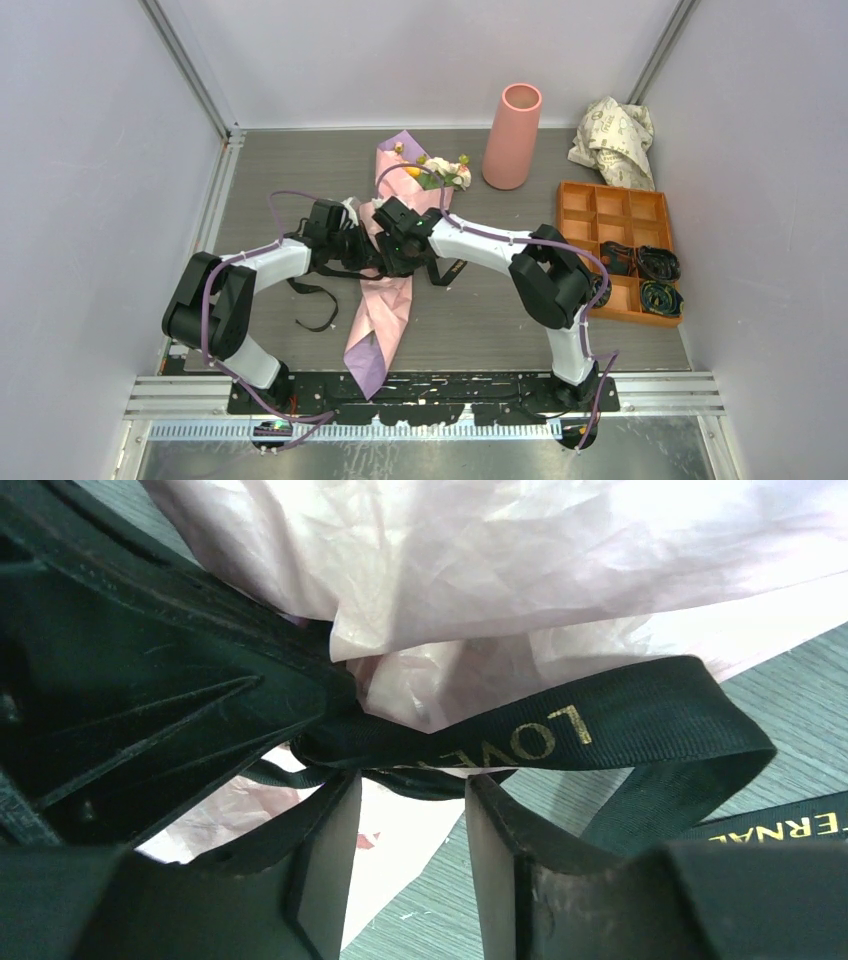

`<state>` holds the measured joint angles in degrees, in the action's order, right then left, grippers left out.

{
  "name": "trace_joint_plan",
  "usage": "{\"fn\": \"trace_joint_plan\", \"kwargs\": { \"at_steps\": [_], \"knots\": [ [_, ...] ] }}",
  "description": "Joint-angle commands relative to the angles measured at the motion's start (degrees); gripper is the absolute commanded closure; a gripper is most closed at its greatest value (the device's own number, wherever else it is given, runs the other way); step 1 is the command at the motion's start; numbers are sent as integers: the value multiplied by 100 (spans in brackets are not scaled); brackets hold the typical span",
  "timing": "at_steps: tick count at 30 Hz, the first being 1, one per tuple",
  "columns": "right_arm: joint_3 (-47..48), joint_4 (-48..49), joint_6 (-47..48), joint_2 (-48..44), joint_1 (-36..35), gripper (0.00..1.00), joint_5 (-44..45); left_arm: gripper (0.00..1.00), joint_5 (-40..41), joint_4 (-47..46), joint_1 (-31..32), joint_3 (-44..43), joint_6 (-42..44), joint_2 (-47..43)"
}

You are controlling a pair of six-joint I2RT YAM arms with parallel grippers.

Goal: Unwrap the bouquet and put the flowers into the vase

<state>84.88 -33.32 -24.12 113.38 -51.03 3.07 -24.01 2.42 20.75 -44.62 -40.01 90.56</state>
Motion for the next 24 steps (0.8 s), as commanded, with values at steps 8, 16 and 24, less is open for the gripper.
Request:
{"fn": "trace_joint_plan", "kwargs": {
  "at_steps": [8, 16, 24],
  "knots": [
    [194, 53, 218, 43, -206, 50, -3, 100, 3, -17, -27, -197, 90, -144],
    [554, -67, 448, 300, -198, 60, 451, 100, 40, -8, -27, -196, 93, -144],
    [827, -212, 557, 186, -167, 84, 972, 100, 44, -52, -27, -170, 90, -76]
  ]
}}
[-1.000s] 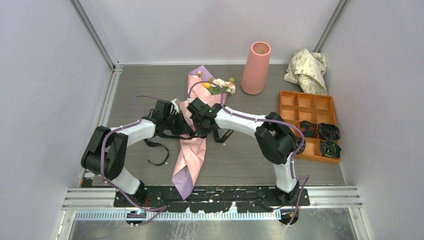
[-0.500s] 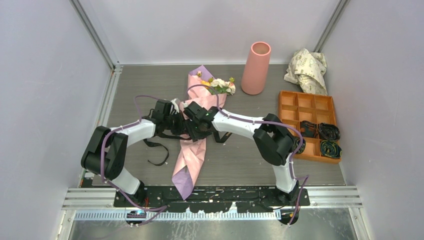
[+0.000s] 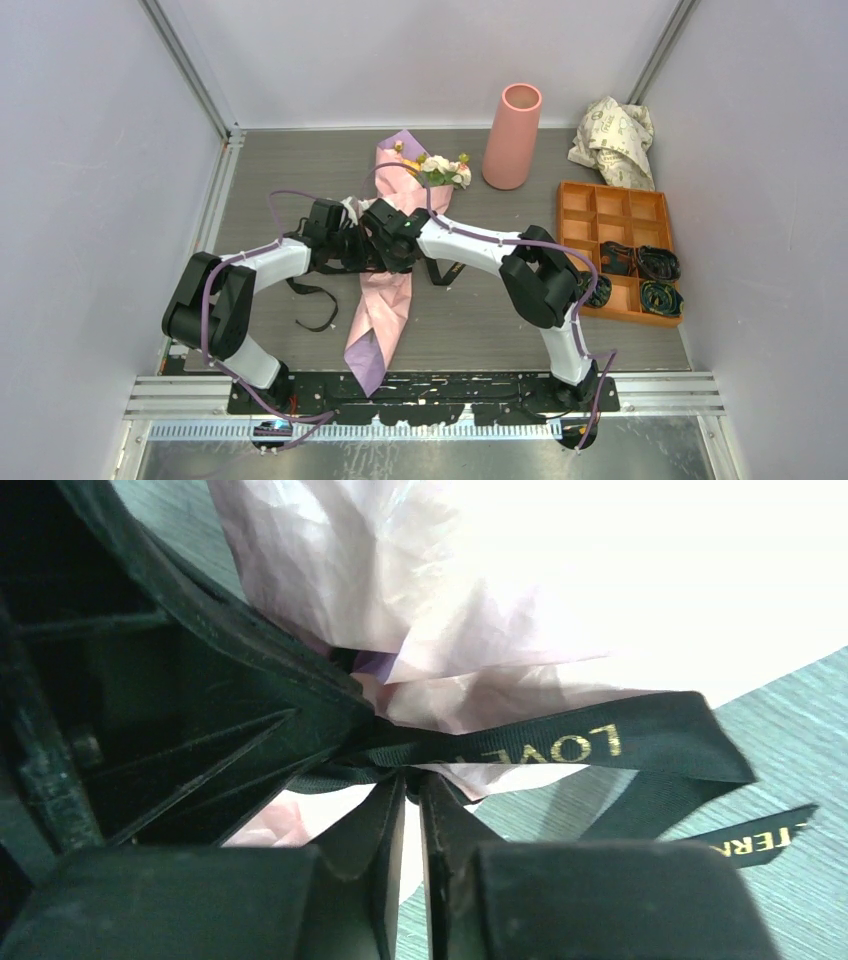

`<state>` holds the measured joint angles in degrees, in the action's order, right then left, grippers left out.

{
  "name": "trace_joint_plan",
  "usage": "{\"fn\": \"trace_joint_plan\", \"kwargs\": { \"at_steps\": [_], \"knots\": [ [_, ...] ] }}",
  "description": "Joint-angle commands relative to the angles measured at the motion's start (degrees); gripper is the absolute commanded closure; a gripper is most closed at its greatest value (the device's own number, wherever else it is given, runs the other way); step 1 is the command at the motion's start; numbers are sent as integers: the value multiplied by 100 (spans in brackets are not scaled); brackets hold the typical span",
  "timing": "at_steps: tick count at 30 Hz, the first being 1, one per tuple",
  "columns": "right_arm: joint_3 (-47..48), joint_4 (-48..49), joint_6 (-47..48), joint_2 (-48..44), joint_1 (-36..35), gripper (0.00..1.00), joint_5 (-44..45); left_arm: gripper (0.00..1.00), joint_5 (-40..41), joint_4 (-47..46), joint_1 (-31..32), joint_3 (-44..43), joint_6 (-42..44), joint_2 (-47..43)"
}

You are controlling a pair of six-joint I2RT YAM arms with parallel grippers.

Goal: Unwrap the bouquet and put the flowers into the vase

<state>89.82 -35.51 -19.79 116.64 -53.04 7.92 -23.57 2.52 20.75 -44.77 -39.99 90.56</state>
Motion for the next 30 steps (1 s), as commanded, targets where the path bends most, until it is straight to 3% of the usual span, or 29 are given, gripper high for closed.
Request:
{"fn": "trace_joint_plan", "kwargs": {
  "at_steps": [1, 8, 25, 28, 30],
  "knots": [
    [322, 1, 129, -175, 35, 86, 535, 100, 2, -71, -27, -154, 88, -68],
    [63, 35, 23, -738, 62, 97, 968, 100, 11, -143, -27, -147, 79, 60],
    [-939, -229, -675, -2236, 948, 99, 2028, 100, 27, -428, -27, -68, 60, 447],
    [-1155, -288, -841, -2391, 1148, 98, 2095, 100, 37, -418, -27, -74, 79, 458],
    [-1160, -404, -872, -2392, 1187, 86, 2229, 100, 23, -392, -27, -90, 72, 435]
  ]
}}
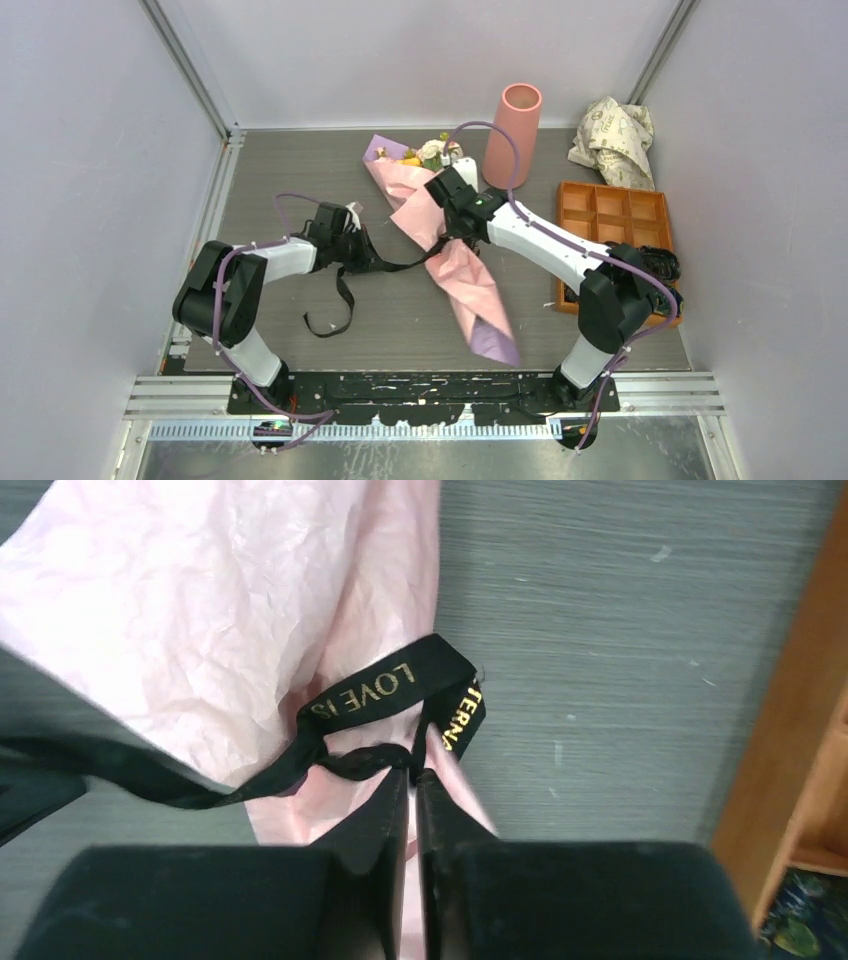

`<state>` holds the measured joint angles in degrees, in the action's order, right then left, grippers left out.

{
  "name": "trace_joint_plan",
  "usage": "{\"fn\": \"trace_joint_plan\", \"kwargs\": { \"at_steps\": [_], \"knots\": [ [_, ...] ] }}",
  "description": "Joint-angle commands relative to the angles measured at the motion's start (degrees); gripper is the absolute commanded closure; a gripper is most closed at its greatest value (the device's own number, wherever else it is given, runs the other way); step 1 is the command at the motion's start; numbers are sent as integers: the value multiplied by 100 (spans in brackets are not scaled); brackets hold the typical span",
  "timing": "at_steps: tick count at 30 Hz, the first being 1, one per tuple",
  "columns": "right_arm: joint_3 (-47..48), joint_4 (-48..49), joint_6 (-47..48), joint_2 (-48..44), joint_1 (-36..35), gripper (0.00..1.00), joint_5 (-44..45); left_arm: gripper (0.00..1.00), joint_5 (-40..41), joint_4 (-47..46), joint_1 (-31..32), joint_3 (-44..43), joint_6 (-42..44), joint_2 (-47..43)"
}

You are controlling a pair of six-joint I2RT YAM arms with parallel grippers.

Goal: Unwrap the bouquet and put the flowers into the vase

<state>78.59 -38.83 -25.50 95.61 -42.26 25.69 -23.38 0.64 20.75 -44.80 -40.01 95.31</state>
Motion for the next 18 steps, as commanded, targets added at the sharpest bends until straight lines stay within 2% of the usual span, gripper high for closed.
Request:
{"fn": "trace_joint_plan", "kwargs": {
  "at_steps": [1, 3, 8, 13, 18],
  "knots": [
    [-18, -114, -268, -272, 112, 76, 510, 100, -4, -169, -27, -116, 72, -76],
    [41, -175, -231, -259, 121, 65, 566, 100, -34, -85, -27, -190, 72, -189],
    [83, -109, -122, -408, 112, 55, 353, 100, -51, 649, -2, -565, 108, -1012],
    [38, -107, -149, -188, 159, 52, -120, 97, 453, 1483, 373, -1069, 485, -1906],
    [-288, 151, -403, -93, 224, 52, -664, 95, 436, 1202, 1107, -1116, 742, -2045]
  ]
}}
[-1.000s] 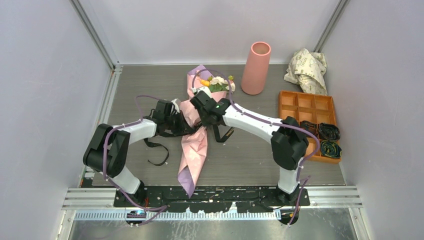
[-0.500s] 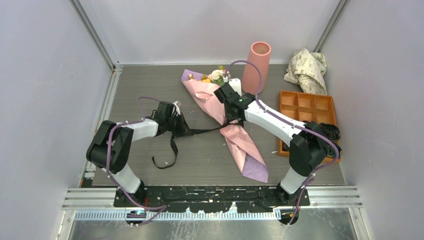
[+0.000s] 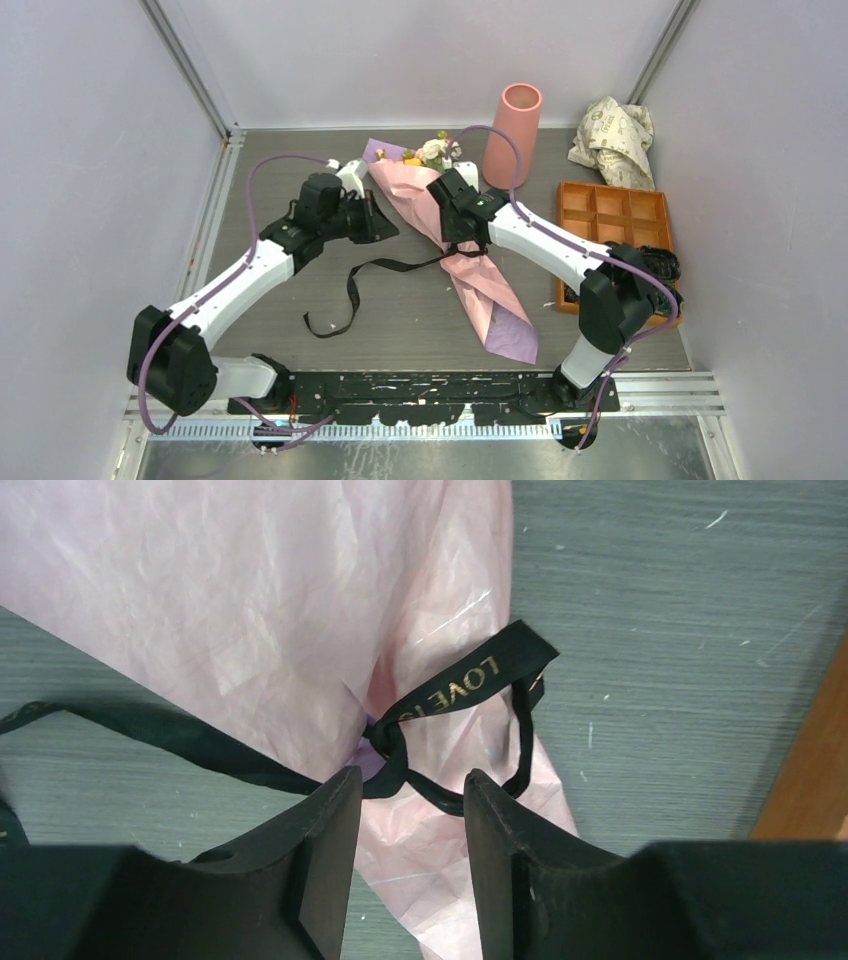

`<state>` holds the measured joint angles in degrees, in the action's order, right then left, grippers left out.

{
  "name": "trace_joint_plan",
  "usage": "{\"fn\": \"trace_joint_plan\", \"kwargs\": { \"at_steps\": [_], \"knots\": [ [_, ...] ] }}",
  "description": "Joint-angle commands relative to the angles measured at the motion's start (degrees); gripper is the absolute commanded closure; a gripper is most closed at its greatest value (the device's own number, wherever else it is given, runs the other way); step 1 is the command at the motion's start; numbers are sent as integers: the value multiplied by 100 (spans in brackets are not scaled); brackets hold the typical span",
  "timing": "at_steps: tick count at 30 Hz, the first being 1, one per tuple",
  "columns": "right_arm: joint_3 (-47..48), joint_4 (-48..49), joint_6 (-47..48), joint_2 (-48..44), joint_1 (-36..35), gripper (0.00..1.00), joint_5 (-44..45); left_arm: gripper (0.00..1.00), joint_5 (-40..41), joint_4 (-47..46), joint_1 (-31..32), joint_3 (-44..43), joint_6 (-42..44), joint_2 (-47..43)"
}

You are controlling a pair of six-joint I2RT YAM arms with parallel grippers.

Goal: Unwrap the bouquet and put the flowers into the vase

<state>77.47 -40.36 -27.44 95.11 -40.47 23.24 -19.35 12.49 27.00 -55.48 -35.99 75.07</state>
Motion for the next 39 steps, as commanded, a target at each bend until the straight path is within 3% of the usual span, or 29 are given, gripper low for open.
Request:
{"fn": "trace_joint_plan", "kwargs": {
  "at_steps": [1, 12, 22, 25, 28, 30, 39],
  "knots": [
    [-199, 335, -217, -41, 53, 52, -463, 95, 19, -109, 593, -5, 334, 48],
    [-204, 769, -296, 311, 905, 52, -1425, 95, 43, -1499, 1441, 116, 95, 1415],
    [-2, 1029, -534, 1009, 911, 54, -2118, 96, 448, -1338, 1479, -542, 283, 2072],
    [19, 1101, -601, 1104, 911, 65, -2166, 96, 367, -1360, 1474, -722, 262, 2309],
    [70, 1098, -605, 1014, 910, 90, -2151, 97, 317, -1413, 1479, -797, 187, 2502],
    [135, 1051, -589, 905, 900, 98, -2160, 97, 366, -1452, 1479, -766, 140, 2529],
    [141, 968, -681, 361, 846, 99, -2243, 97, 630, -1330, 1474, -663, 155, 2444]
  ]
}}
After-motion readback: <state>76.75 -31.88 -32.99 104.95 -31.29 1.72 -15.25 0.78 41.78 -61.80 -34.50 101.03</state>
